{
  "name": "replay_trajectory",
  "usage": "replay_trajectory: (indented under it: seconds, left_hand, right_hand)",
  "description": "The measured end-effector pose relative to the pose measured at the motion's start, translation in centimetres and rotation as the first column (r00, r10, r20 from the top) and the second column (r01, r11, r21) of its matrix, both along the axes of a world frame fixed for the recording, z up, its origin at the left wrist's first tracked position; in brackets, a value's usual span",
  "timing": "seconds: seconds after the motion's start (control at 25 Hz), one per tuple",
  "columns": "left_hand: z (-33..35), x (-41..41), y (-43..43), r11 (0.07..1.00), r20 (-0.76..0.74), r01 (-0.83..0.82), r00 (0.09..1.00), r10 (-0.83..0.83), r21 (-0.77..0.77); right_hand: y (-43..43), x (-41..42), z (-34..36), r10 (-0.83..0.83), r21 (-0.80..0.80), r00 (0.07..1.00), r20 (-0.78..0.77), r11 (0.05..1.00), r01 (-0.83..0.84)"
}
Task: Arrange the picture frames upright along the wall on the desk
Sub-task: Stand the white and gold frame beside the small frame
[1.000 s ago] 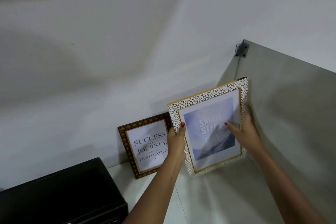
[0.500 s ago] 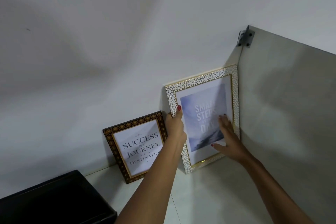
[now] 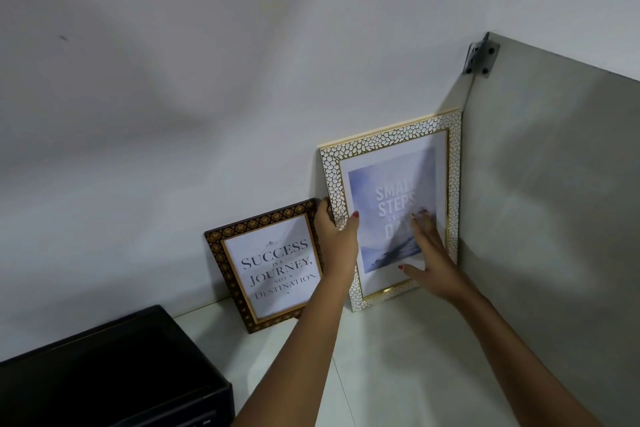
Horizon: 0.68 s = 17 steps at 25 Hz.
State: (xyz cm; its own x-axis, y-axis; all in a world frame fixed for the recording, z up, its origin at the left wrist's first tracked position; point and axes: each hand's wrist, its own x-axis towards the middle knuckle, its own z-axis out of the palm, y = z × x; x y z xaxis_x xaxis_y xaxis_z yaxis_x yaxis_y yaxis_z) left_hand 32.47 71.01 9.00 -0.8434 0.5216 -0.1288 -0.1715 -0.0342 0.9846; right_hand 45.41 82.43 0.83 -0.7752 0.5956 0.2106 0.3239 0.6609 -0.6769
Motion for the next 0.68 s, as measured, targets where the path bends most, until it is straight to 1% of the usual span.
replay_trajectory:
  seconds: [0.08,0.16,0.24,0.32,0.4,0.48,0.56,0.64,0.68]
  left_hand:
    - [-1.7,1.9,-2.2,0.999,-0.072,0.045,0.996,-0.046,-0.016]
    - [-3.1,3.8,-4.8,0.996,-0.04,0.078,0.996,-0.08,-0.034]
    - [-4.6,5.5,-7.7,0.994,0.018,0.105,0.994,-0.104,-0.034]
    - [-5.8,7.1,-11.1,0.984,0.033,0.146,0.989,-0.143,-0.106]
    - [-6.4,8.5,-15.0,0.958,0.046,0.194,0.981,-0.188,-0.212]
    - [-7.1,9.9,-19.2,0.917,0.123,0.25,0.967,-0.222,-0.312]
    - [-8.0,11.2,-23.3,0.849,0.247,0.318,0.941,-0.23,-0.422]
    - [-8.7,13.0,-27.1,0.764,0.351,0.357,0.918,-0.182,-0.537]
    - [-9.2,14.0,-28.9,0.715,0.362,0.368,0.916,-0.171,-0.594]
  right_hand:
    - [-1.2,0.4,0.6,0.031,-0.054,0.999,0.019,0.998,-0.03]
    - [-3.1,1.2,1.5,0.058,-0.134,0.996,0.066,0.99,-0.049]
    - [-6.0,2.3,1.7,0.047,-0.184,0.996,0.071,0.982,-0.033]
    - [-9.9,4.2,0.9,0.026,-0.237,0.999,0.042,0.971,-0.015]
    - [-14.4,7.0,-0.2,0.022,-0.323,0.996,0.081,0.946,0.006]
    - [-19.0,10.6,-2.2,0.045,-0.386,0.985,0.167,0.922,0.023]
    - [-22.7,14.3,-3.8,0.081,-0.409,0.966,0.246,0.912,0.028]
    - [-25.4,17.5,-4.8,0.102,-0.375,0.93,0.354,0.926,0.041]
    - [-26.4,18.9,-5.4,0.087,-0.352,0.905,0.416,0.933,0.072]
